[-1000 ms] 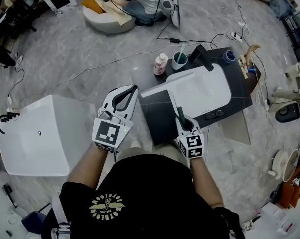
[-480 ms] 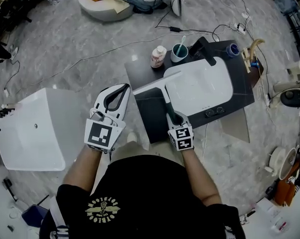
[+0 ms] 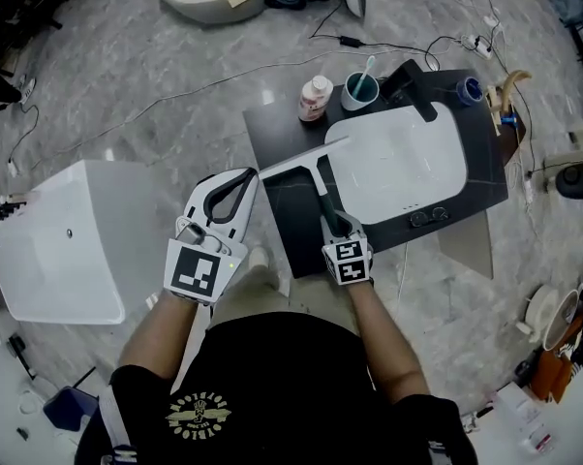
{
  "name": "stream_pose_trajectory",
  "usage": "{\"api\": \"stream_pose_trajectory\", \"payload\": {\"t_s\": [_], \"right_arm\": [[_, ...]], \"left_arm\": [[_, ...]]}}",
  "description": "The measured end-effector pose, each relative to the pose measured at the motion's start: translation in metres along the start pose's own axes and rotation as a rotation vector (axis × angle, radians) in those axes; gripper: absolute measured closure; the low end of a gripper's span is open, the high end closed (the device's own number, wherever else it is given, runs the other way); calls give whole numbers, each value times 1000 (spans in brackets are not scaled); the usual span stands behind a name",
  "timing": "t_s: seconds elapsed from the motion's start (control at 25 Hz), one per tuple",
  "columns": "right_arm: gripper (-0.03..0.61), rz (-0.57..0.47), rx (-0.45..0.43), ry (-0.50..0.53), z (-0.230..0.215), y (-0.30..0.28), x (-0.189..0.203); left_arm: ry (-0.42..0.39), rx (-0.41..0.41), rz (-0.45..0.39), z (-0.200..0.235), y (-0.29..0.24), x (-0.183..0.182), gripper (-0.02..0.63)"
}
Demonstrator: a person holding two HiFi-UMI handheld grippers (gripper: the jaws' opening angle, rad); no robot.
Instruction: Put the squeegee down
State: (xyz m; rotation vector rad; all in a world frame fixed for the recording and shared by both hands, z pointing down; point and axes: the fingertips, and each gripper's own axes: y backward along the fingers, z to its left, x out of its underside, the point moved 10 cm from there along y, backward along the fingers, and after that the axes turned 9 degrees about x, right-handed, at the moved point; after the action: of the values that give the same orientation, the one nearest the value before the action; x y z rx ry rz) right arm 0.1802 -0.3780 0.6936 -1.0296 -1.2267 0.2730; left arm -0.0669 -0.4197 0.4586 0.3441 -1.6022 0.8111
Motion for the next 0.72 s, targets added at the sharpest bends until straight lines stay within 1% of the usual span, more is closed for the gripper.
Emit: {"api": "stream_pose_trajectory", "payload": {"t_s": [0.16, 0.28, 0.48, 0.56, 0.6, 0.64, 0.68, 0.72], "right_arm": [[505, 7, -1, 15, 7, -11, 2], [505, 41, 8, 30, 12, -17, 7], [503, 53, 26, 46, 12, -23, 8], [502, 56, 5, 30, 13, -24, 10], [492, 60, -13, 16, 14, -23, 9], [456, 62, -27, 2, 15, -23, 9], [388, 58, -31, -10, 15, -21, 10], [355, 50, -26, -18, 15, -19, 11]], "left_arm": [[14, 5, 12, 0, -4, 11, 591], [26, 7, 18, -1, -5, 15, 591], [16, 7, 11, -2, 1, 14, 591], [11, 4, 0, -2, 7, 11, 591], [10, 3, -7, -2, 11, 9, 591], [9, 2, -14, -3, 15, 7, 591], [9, 2, -21, -3, 20, 5, 591], [9, 0, -28, -3, 25, 2, 591]]}}
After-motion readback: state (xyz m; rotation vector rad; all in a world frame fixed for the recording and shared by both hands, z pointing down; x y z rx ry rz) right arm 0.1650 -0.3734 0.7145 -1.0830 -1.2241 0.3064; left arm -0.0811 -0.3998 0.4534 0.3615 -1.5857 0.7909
